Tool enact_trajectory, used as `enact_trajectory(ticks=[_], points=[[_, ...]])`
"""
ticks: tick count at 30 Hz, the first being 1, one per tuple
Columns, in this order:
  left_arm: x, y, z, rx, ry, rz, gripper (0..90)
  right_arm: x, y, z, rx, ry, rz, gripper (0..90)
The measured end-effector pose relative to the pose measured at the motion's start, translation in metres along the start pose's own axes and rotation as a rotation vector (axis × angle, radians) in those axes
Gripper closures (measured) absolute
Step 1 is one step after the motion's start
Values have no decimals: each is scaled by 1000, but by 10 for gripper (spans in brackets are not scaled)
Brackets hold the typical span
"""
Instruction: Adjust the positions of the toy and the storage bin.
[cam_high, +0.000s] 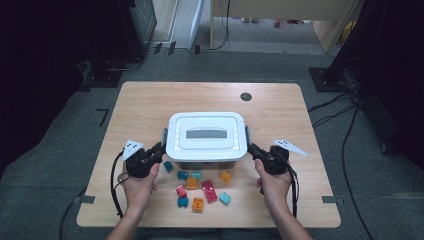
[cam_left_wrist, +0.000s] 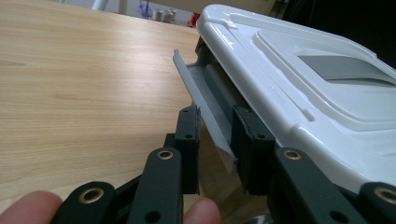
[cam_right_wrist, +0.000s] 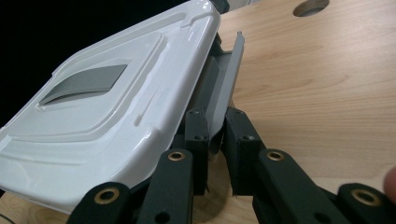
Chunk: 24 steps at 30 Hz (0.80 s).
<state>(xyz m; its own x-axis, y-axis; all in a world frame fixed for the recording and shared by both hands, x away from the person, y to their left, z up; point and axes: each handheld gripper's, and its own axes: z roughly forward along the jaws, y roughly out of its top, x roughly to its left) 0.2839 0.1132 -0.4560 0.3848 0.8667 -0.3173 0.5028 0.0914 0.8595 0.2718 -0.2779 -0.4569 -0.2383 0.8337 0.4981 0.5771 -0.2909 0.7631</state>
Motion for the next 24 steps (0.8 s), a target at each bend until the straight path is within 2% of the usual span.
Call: enact_trajectory(ticks=[4,11,15,16,17,18,19,21,22,24], points=[[-3,0,-1,24,-35,-13,728,-6,0,-8,1,-4,25,820],[0,2,4,29,-57,-50,724,-6,-2,-12,9,-3,46,816],[0,5,6,41,-63,-37,703,-6,-4,-13,-12,-14,47,799],[0,5,6,41,-63,-37,645,-6,-4,-13,-12,-14,47,799],[0,6,5,41,16,-32,505,-8,-5,-15,-33,-34,26,678],[0,6,5,41,16,-32,411,-8,-5,-15,-33,-34,26,678],[6,7,-1,17,5,-41,399,-9,-3,-19,-54,-44,5,594],[11,8,-7,-6,15,-32,346,-11,0,-23,-66,-31,-10,546],[11,8,-7,-6,15,-32,324,-13,2,-25,-77,-35,-29,525],[16,8,-16,-42,5,-26,292,-14,5,-28,-88,-45,-41,501]])
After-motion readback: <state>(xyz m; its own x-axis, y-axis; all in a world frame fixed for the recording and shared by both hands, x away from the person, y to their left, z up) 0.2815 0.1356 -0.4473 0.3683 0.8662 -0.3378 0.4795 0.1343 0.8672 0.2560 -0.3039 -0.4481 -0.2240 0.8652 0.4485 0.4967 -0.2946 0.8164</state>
